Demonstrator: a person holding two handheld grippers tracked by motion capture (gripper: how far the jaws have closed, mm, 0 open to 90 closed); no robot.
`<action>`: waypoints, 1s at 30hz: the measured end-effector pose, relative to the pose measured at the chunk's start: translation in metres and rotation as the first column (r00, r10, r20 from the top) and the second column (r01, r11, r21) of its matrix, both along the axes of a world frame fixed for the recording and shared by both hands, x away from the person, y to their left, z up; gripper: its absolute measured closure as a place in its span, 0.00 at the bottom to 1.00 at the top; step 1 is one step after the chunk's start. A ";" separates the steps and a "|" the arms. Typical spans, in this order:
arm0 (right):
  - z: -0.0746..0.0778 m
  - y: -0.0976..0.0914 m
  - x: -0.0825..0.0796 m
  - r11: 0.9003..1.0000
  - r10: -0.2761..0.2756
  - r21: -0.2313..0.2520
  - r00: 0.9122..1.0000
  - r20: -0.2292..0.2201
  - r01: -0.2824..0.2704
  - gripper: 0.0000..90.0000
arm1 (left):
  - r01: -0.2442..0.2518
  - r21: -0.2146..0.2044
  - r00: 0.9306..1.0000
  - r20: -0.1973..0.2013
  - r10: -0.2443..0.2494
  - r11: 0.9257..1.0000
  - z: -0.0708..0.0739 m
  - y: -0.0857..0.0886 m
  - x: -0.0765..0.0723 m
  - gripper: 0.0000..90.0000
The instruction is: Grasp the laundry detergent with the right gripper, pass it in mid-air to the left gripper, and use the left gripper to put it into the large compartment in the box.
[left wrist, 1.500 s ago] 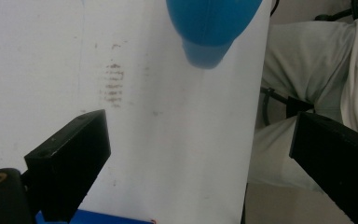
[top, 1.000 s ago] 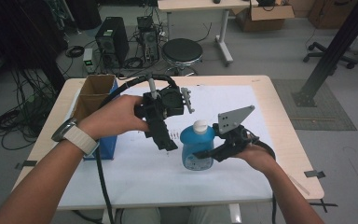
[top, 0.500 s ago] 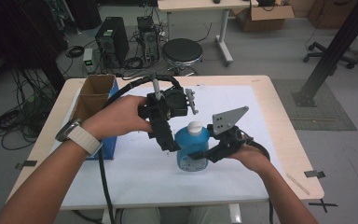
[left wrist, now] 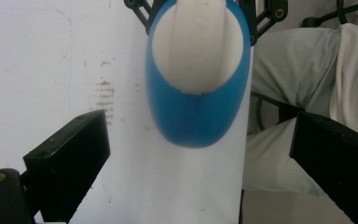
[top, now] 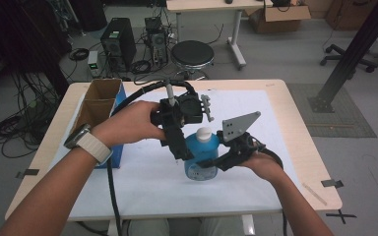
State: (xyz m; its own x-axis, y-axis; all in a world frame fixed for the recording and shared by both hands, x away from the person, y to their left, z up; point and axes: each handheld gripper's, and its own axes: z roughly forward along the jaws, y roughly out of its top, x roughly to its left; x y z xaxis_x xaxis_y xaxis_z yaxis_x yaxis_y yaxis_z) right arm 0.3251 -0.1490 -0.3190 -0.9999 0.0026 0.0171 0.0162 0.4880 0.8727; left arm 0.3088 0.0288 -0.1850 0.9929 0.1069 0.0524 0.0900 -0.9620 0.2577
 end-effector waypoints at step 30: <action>0.001 0.002 0.000 1.000 0.006 -0.005 1.000 -0.002 -0.006 0.50 | 0.015 0.025 1.000 -0.012 -0.015 1.000 -0.021 -0.027 0.007 0.07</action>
State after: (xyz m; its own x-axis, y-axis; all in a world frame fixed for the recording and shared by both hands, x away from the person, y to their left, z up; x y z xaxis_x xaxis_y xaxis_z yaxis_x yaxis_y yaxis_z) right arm 0.3254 -0.1467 -0.3176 -0.9998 -0.0032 0.0188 0.0148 0.4923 0.8703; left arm 0.3159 0.0018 -0.2063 0.9949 0.0910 0.0431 0.0786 -0.9695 0.2322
